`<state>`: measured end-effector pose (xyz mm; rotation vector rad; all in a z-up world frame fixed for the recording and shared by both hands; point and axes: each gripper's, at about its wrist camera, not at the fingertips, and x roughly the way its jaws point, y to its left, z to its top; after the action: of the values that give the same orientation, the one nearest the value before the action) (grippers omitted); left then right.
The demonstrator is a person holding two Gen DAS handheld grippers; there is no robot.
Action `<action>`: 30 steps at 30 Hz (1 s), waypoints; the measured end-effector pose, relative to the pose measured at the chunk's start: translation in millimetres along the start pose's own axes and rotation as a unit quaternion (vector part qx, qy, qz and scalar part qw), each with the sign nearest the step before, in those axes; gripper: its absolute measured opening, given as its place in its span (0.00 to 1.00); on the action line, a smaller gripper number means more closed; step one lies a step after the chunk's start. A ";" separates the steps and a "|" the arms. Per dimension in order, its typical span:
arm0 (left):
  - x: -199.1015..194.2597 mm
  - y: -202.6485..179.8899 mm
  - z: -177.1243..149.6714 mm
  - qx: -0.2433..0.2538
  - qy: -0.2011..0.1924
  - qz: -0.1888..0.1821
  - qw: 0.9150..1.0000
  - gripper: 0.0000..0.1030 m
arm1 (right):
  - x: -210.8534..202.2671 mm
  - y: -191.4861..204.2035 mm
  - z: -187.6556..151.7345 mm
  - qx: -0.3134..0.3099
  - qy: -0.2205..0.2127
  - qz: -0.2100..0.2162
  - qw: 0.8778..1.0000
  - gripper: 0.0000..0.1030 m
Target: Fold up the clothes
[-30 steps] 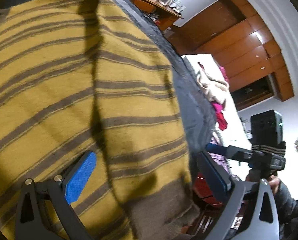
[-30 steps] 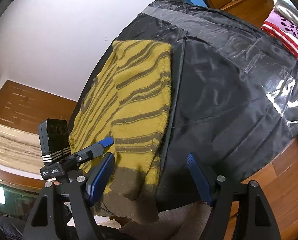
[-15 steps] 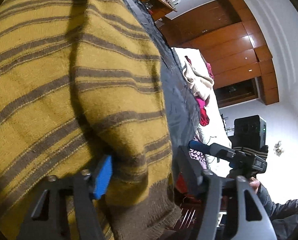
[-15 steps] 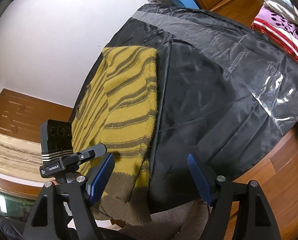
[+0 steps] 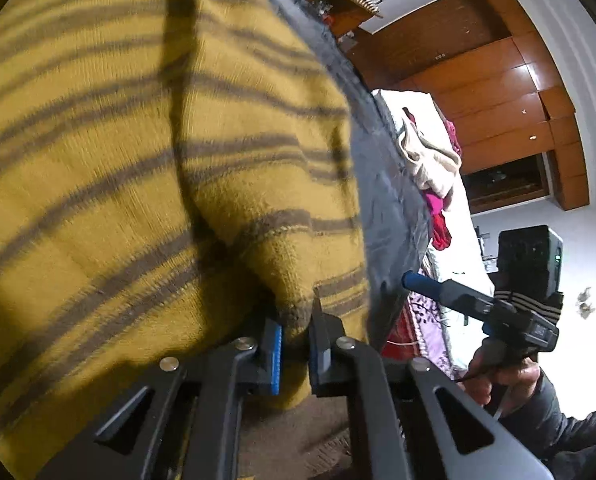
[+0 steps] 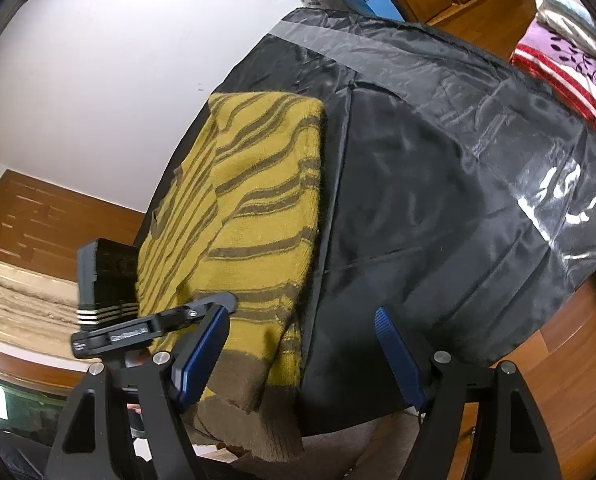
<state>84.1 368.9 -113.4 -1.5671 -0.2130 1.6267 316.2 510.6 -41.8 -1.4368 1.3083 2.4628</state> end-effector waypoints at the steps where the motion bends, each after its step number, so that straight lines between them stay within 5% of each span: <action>1: -8.9 -1.9 1.8 0.005 -0.008 0.005 1.000 0.11 | -0.7 0.3 0.8 -0.001 -0.001 0.000 1.000 0.75; 7: -65.6 -1.6 12.5 0.025 -0.053 0.042 0.997 0.11 | 2.5 7.4 9.0 -0.005 -0.005 0.003 1.000 0.75; 14: -139.4 33.3 7.9 0.031 -0.071 0.140 0.987 0.11 | 18.7 30.8 20.4 -0.030 0.003 0.011 0.999 0.75; 21: -178.2 85.3 6.9 0.002 -0.076 0.206 0.976 0.13 | 41.1 57.5 28.5 -0.056 0.017 0.010 0.998 0.75; 25: -182.3 122.5 4.7 -0.066 -0.081 0.225 0.969 0.16 | 52.9 71.6 31.8 -0.073 0.025 -0.009 0.997 0.75; 28: -191.2 144.3 -4.1 -0.104 -0.092 0.224 0.965 0.29 | 60.8 84.1 32.9 -0.095 0.032 -0.023 0.995 0.75; 30: -195.3 149.9 -9.4 -0.112 -0.098 0.239 0.960 0.51 | 66.4 91.6 33.4 -0.109 0.037 -0.034 0.993 0.75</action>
<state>-1.4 142.7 -66.3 -1.7161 -0.1313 2.2034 218.4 447.6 -22.1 -1.6019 1.0073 2.5995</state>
